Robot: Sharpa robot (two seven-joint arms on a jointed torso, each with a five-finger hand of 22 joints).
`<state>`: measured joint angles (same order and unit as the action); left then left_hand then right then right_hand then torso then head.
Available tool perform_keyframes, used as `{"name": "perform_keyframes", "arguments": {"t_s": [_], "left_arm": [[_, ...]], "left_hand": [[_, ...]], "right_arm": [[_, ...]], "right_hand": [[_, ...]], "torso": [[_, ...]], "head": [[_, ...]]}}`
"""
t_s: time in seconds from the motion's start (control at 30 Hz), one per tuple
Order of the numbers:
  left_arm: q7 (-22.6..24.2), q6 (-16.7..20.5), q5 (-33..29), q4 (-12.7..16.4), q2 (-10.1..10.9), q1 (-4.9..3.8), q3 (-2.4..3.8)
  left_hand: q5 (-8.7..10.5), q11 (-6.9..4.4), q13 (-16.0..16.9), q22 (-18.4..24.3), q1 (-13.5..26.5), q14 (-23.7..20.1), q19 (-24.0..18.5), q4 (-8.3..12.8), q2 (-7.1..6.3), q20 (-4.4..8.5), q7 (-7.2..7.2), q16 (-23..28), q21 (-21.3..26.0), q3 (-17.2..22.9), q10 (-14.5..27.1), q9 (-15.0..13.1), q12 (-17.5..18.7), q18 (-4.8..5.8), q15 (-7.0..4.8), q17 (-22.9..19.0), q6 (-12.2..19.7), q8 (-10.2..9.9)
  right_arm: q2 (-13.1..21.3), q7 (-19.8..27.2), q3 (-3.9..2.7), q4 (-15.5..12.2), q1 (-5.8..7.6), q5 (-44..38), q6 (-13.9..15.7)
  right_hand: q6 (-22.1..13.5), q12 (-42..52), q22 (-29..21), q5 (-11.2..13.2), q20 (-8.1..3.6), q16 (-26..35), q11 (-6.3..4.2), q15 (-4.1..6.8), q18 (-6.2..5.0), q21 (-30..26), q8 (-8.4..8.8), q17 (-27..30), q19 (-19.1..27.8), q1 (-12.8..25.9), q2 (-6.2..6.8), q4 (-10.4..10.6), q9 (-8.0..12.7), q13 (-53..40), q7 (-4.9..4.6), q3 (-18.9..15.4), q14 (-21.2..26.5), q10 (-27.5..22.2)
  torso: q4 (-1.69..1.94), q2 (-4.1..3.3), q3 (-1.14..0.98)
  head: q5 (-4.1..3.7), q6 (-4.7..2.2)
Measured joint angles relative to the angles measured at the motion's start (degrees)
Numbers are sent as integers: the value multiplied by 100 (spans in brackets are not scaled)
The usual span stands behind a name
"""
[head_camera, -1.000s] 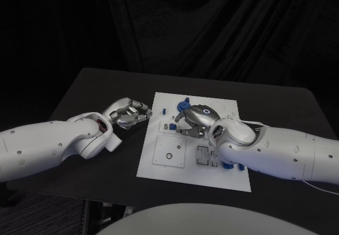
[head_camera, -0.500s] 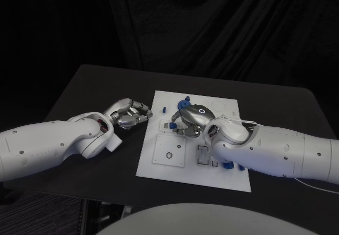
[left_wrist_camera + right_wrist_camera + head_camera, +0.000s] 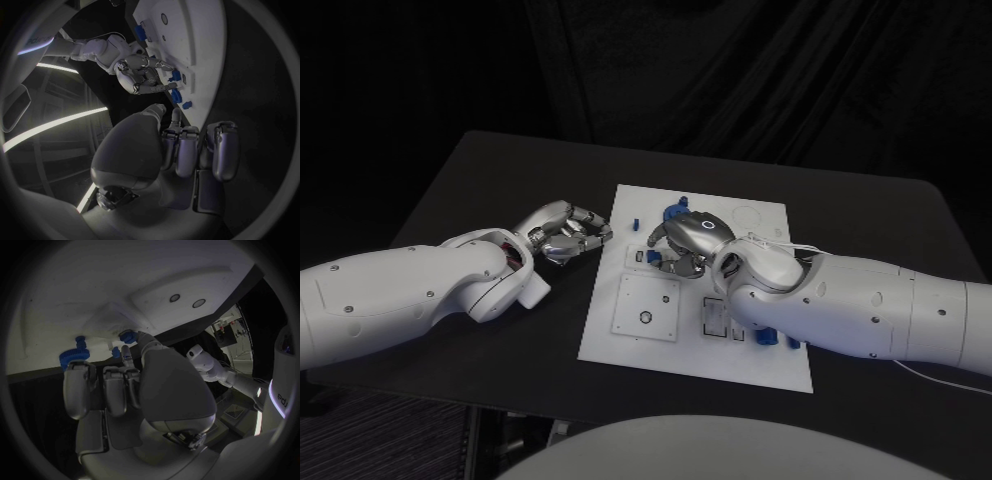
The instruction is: Assemble the parts on the task board
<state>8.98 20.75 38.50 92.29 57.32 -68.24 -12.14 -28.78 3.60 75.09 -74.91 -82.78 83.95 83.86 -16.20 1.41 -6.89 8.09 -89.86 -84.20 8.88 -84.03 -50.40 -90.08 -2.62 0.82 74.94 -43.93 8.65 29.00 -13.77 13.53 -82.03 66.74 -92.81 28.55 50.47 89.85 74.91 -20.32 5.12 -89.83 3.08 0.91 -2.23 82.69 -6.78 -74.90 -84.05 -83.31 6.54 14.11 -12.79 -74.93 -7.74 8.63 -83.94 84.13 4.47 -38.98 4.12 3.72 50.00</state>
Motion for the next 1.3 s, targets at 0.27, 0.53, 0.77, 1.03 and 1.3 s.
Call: {"name": "perform_keyframes", "arguments": {"t_s": [0.27, 0.53, 0.77, 1.03, 1.3], "left_arm": [[-12, -32, 3, -29, -39, 1, 0], [-24, -70, 5, -58, -80, 6, 0], [-33, -99, 7, -78, -109, 9, 0], [-44, -150, 8, -106, -158, 15, 0], [-40, -183, 8, -124, -217, 30, 0]], "left_hand": [[0, 0, -2, 0, -6, 0, 0, 0, 6, 0, 0, 0, 24, 0, 0, 11, -1, 0, 0, -1, 0, 0], [1, 0, -4, 0, -6, 0, 0, 0, 6, 0, 0, 0, 57, 0, 0, 23, -1, 0, 0, -1, 0, 24], [1, 0, -5, 0, -6, 0, 0, 0, 6, 0, 0, 0, 57, 0, 0, 39, -1, 0, 0, -1, 0, 24], [1, 0, -4, 0, -6, 0, 0, 0, 6, 0, 0, 0, 80, 0, 1, 53, -1, 0, 0, -2, 0, 45], [198, 0, 1, 0, 96, 0, 0, -28, 107, 0, 0, 0, 117, 6, 2, 170, -23, 0, 0, -2, 0, 91]], "right_arm": [[-59, 29, -2, 65, -13, -1, -14], [-95, 30, -4, 147, -34, -2, -69], [-125, 28, -13, 194, -54, -27, -117], [-130, 30, -25, 199, -58, -113, -139], [-80, 93, -34, 158, -60, -161, -48]], "right_hand": [[326, 0, 0, -75, 0, 0, 0, 0, -1, 0, -192, 0, 0, -31, -31, -132, -132, 0, 72, 38, 0, 0], [376, 0, 0, -27, 0, 0, -21, 0, 0, 0, -232, 0, 0, -31, -31, -173, -184, 1, 62, 32, 0, -21], [376, 0, -1, -27, 0, 0, -20, 0, -1, -17, -232, 0, 0, -69, -66, -251, -234, 1, 62, 56, 0, -21], [271, 0, -1, -28, 0, 0, -42, 21, -1, -50, -230, 0, 0, -191, -6, -388, -290, 1, 84, 87, -21, 1], [480, 0, 4, -633, -42, 0, -105, 69, -1, -50, -705, 0, -1, -286, -30, -600, -473, 1, 80, 157, -15, -20]], "torso": [[4, 1, 2], [2, 2, -1], [6, 5, -6], [-7, 8, -7], [-6, 7, -10]], "head": [[-1, 0], [3, 0], [12, 0], [59, 0], [69, 0]]}}
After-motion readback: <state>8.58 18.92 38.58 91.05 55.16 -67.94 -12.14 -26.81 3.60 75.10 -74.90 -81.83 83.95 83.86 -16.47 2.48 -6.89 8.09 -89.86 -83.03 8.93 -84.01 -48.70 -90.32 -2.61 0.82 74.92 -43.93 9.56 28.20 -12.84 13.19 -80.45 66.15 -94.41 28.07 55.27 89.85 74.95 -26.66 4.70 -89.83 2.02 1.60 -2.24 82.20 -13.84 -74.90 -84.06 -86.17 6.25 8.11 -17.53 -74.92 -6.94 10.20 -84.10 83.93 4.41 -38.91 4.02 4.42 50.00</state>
